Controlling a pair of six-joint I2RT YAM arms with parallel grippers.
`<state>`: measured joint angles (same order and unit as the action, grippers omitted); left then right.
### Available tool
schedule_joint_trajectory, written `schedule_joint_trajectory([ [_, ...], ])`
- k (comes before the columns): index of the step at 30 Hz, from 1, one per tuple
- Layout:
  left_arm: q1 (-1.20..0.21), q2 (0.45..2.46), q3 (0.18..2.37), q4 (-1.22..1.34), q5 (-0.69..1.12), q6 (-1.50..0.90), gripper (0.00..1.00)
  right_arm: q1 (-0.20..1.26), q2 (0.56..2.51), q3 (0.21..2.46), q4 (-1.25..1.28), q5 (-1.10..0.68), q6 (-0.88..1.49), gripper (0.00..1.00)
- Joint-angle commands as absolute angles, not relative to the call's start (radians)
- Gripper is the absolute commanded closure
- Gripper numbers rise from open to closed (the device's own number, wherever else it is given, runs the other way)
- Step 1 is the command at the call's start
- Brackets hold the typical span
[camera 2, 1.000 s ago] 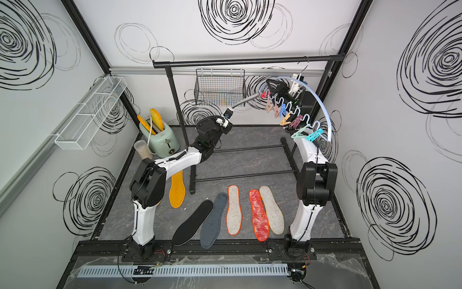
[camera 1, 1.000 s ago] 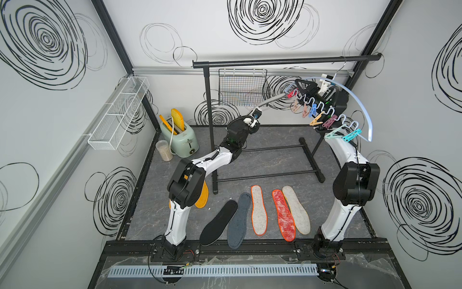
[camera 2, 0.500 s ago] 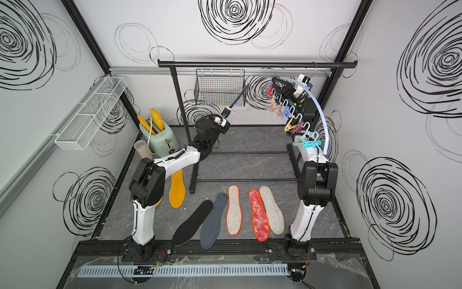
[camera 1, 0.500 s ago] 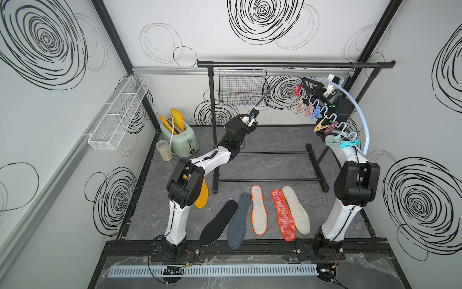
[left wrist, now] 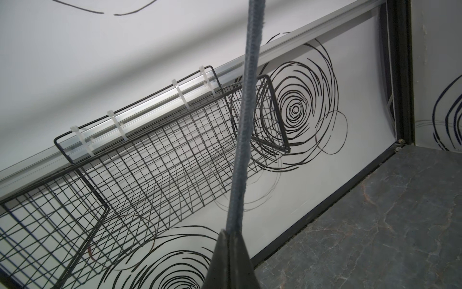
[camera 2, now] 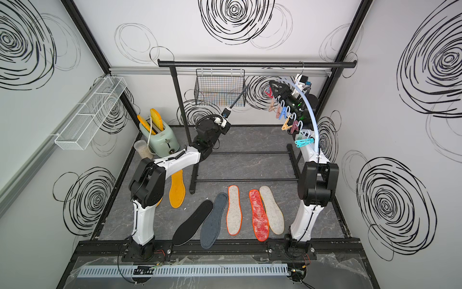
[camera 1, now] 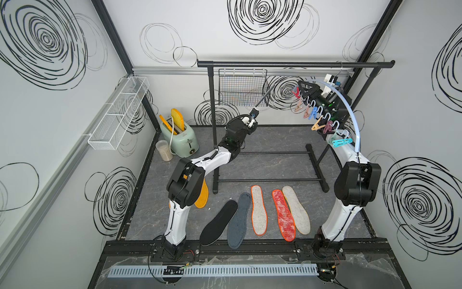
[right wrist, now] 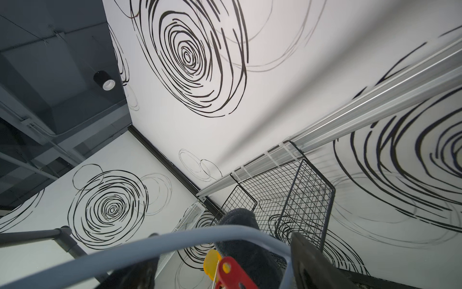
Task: Take the shoe insoles off the hanger
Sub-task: Place the insole at the center of the board.
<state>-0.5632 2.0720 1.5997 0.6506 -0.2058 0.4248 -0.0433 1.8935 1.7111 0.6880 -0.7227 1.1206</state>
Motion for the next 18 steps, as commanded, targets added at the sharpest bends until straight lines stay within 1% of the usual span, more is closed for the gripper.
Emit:
schedule_joint_trajectory([
  [1,-0.571,2.028,1.591,0.681,-0.194,0.382,1.00,-0.038,1.893,1.730,0.661,-0.747,0.994,0.17],
  [4,-0.574,2.021,1.590,0.669,-0.179,0.346,1.00,-0.034,1.899,1.732,0.704,-0.776,0.940,0.17],
  [9,-0.578,1.991,1.576,0.652,-0.143,0.266,1.00,-0.027,1.915,1.694,0.903,-0.803,0.934,0.18],
  [11,-0.583,1.981,1.569,0.651,-0.138,0.249,1.00,-0.019,1.919,1.670,0.988,-0.789,0.947,0.18],
  [14,-0.588,1.963,1.556,0.651,-0.131,0.223,1.00,-0.014,1.936,1.679,1.039,-0.774,0.975,0.18],
  [18,-0.590,1.930,1.526,0.657,-0.088,0.160,1.00,-0.007,1.957,1.660,1.215,-0.762,1.024,0.19],
])
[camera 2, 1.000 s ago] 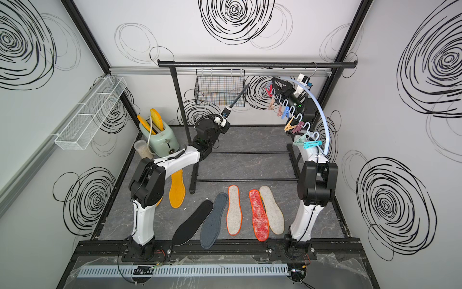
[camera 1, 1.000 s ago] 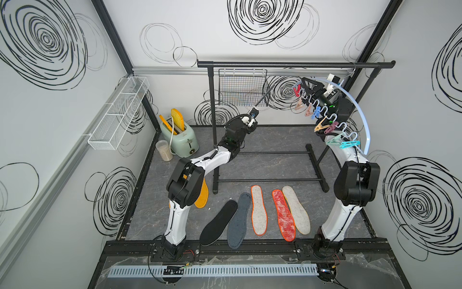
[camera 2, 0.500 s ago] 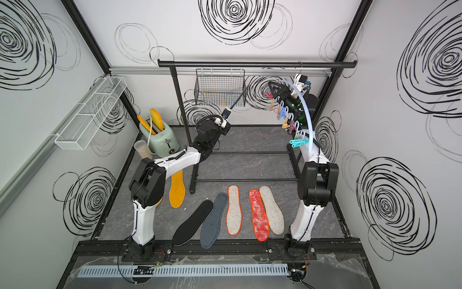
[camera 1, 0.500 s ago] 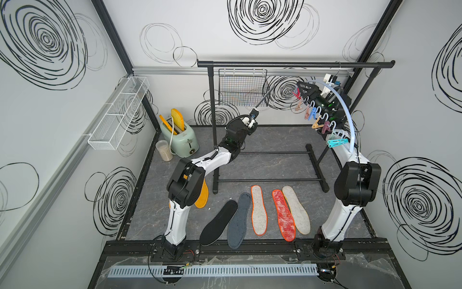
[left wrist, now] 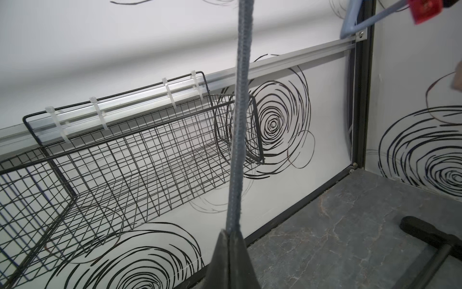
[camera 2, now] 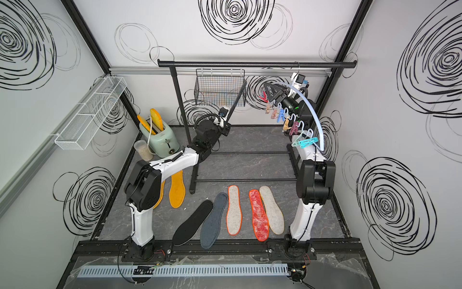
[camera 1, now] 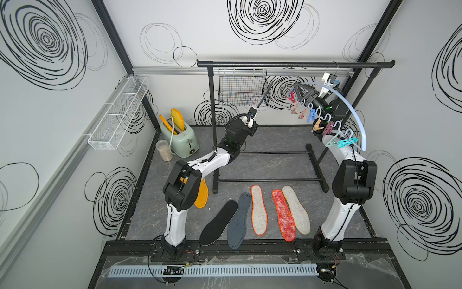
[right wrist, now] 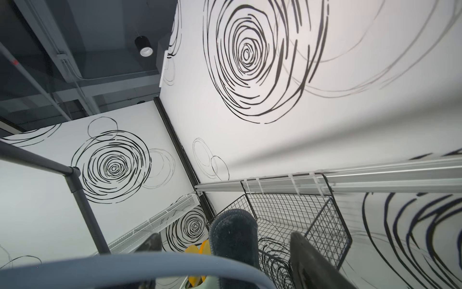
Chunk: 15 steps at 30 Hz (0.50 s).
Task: Take the shoe insoles off the hanger
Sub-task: Place the insole at the center of the board.
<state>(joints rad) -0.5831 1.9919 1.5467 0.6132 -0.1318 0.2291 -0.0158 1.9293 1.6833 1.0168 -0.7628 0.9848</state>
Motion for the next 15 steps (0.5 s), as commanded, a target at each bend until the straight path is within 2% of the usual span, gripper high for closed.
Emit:
schedule_joint_trajectory([
  [1,-0.592,1.922,1.517,0.663,-0.082,0.149,1.00,-0.005,1.962,1.654,1.257,-0.751,1.030,0.19],
  [5,-0.601,1.903,1.507,0.657,-0.065,0.126,1.00,-0.002,1.960,1.606,1.372,-0.654,1.057,0.18],
  [15,-0.614,1.890,1.494,0.650,-0.054,0.116,1.00,0.034,1.942,1.520,1.466,-0.491,1.029,0.20],
])
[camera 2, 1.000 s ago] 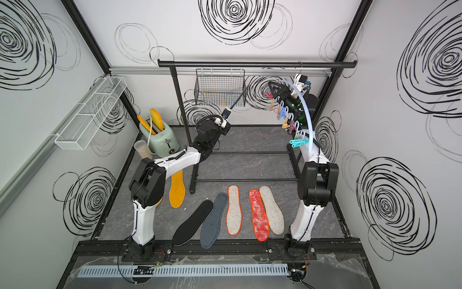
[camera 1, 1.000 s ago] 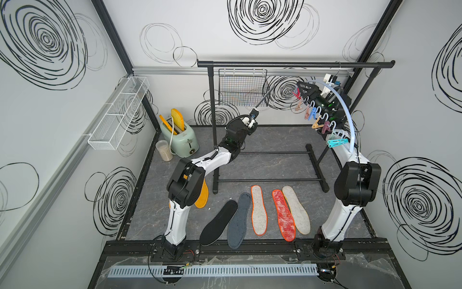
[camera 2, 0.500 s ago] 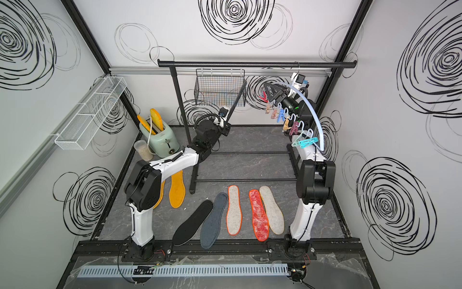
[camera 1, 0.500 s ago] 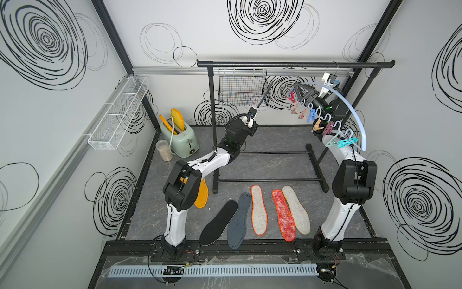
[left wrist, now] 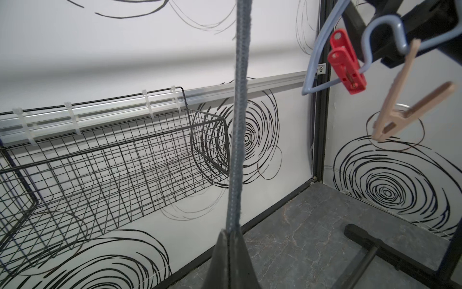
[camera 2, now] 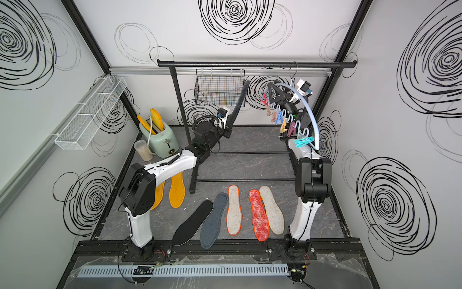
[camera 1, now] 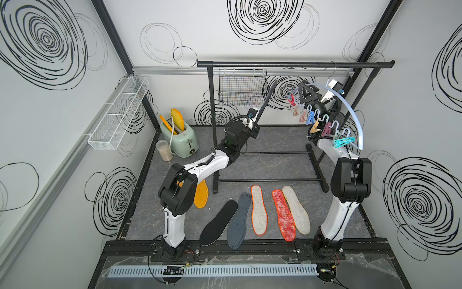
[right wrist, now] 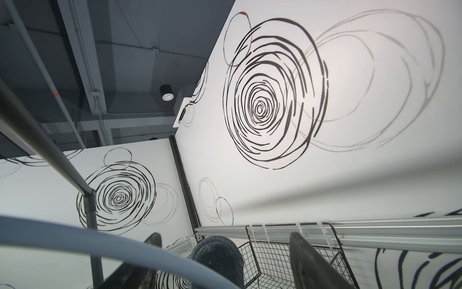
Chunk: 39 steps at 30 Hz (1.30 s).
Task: Take the shoe insoles off the hanger
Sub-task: Place the insole at the center of the board.
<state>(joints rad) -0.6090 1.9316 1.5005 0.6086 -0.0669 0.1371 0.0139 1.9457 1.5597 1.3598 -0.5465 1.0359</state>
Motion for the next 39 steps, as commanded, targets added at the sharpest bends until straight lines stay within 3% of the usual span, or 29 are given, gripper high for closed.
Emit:
schedule_joint_trajectory([
  [1,-0.614,1.890,1.495,0.651,-0.054,0.115,1.00,0.039,1.941,1.493,1.511,-0.449,1.038,0.20],
  [12,-0.615,1.890,1.493,0.650,-0.057,0.126,1.00,0.041,2.034,1.478,1.857,-0.283,1.192,0.22],
  [18,-0.617,1.890,1.493,0.649,-0.055,0.129,1.00,0.042,2.026,1.482,1.855,-0.262,1.176,0.20],
  [23,-0.618,1.885,1.493,0.646,-0.060,0.132,1.00,0.040,1.934,1.396,1.724,-0.173,1.088,0.21],
  [27,-0.623,1.878,1.497,0.631,-0.066,0.131,1.00,0.041,1.797,1.383,1.222,-0.092,1.005,0.20],
  [29,-0.625,1.864,1.497,0.615,-0.076,0.122,1.00,0.045,1.784,1.375,1.261,-0.131,0.910,0.20],
  [39,-0.637,1.785,1.472,0.549,-0.074,0.098,1.00,0.007,1.746,1.359,1.283,-0.195,0.934,0.18],
])
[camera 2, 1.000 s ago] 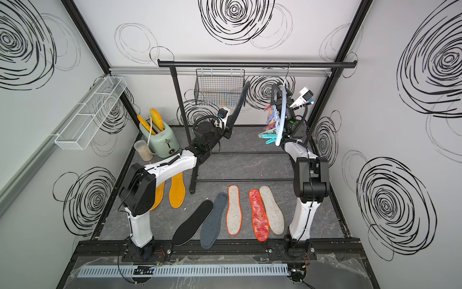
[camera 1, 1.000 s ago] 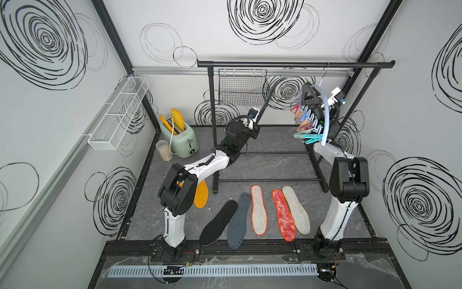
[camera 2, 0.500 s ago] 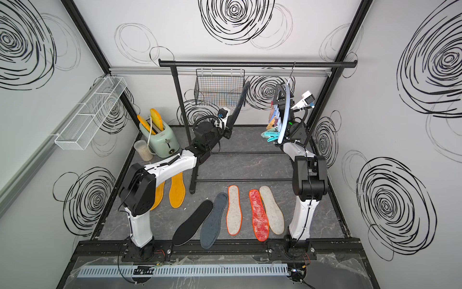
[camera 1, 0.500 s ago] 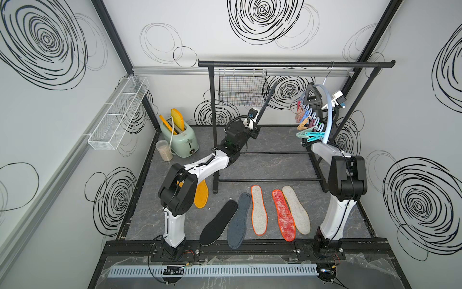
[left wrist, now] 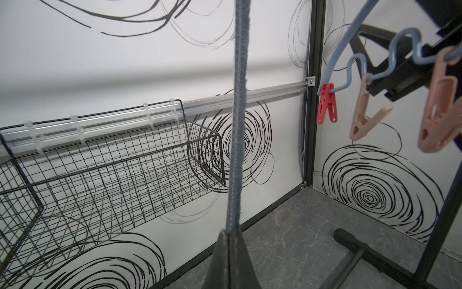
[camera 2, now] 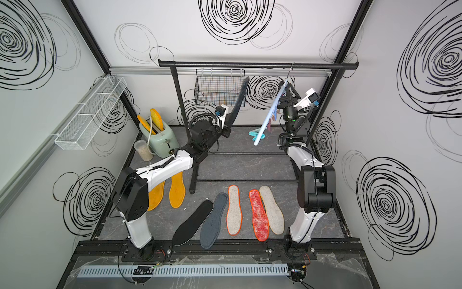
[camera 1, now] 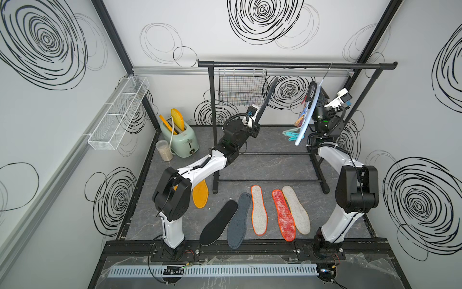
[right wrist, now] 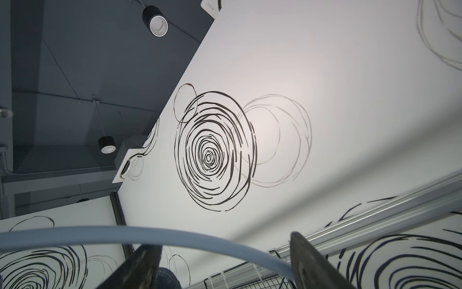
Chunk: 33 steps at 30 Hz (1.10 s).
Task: Take the shoe insoles off the hanger
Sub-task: Place the insole at the center of the board.
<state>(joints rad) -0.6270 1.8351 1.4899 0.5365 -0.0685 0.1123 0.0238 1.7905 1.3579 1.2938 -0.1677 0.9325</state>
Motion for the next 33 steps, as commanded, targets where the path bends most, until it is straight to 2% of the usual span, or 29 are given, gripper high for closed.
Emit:
schedule_joint_trajectory([
  [1,-0.638,1.781,1.468,0.542,-0.077,0.100,1.00,0.004,1.727,1.361,1.214,-0.185,0.936,0.17],
  [11,-0.650,1.660,1.467,0.383,-0.039,-0.002,1.00,0.023,1.636,1.491,0.679,-0.149,0.730,0.15],
  [26,-0.690,1.490,1.411,0.202,-0.054,-0.024,1.00,0.017,1.561,1.571,0.399,-0.219,0.622,0.14],
  [33,-0.689,1.467,1.347,0.202,-0.057,-0.041,1.00,0.021,1.489,1.525,0.407,-0.224,0.569,0.12],
])
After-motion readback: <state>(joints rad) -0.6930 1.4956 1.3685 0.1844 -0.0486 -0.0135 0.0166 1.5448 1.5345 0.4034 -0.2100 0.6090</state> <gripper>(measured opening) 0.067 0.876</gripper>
